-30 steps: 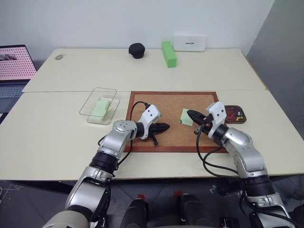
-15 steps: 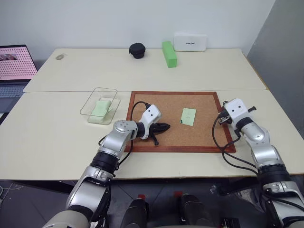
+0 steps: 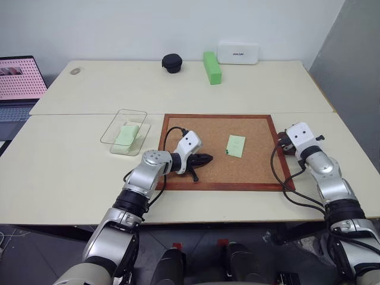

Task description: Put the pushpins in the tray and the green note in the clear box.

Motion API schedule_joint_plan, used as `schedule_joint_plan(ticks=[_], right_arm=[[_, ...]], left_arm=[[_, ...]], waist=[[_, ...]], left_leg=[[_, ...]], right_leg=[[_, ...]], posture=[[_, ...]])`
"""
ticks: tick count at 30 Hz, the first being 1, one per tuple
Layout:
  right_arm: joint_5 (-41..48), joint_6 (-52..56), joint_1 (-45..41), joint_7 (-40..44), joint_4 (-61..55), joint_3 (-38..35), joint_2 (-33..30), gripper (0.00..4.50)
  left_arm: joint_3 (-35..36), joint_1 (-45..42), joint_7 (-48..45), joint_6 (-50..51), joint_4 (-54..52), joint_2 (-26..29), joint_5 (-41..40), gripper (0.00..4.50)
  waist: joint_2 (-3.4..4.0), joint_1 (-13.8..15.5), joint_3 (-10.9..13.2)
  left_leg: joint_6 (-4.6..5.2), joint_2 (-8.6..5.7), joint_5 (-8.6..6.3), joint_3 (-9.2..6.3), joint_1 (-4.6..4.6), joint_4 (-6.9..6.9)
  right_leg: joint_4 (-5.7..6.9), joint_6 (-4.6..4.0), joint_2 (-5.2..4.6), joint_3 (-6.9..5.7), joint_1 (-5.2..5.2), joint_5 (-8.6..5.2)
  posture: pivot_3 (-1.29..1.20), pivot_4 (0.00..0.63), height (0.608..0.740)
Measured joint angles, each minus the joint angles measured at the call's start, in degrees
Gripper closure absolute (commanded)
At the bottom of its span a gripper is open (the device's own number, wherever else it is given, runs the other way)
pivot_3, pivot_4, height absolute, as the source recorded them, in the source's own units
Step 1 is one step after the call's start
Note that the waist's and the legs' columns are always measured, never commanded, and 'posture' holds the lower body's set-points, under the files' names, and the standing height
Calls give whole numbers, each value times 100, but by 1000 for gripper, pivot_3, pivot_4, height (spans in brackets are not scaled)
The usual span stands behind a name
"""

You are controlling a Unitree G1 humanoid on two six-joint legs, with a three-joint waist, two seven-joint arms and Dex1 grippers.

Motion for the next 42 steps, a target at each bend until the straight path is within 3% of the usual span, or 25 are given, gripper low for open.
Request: schedule_joint_plan(ticks=[11,18,26,33,42], right_arm=[[-56,8,1,-83,2,0,-14,38],[295,6,91,244,-208,-106,90,38],[2222,1150,885,2063,-2142,-50,809,38],[2339,1416,1060,2451,-2644,578,1218,38],[2054,1196,558,2545,-1648,786,1536,38]], left_arm=[[0,-5,-9,0,7,1,0,4500],[1,-12,-18,0,15,7,0,4500],[0,-30,-11,1,26,5,0,4500],[1,-27,-17,5,27,23,0,4500],[1,-4,-20,26,-28,42,0,4500]], waist=[[0,0,0],[0,0,0],[1,5,0],[1,6,0],[0,5,0]], left_leg=[[0,0,0,0,0,0],[0,1,0,-1,0,0],[0,1,0,-5,0,2],[0,4,0,-6,2,2],[0,5,0,-7,3,0]], right_leg=[[0,0,0,0,0,0],[0,0,1,0,0,0],[1,1,0,-3,4,1],[2,1,3,-6,3,0],[1,0,3,-8,2,0]], posture=[[0,150,740],[0,150,740],[0,150,740],[0,150,740],[0,150,740]])
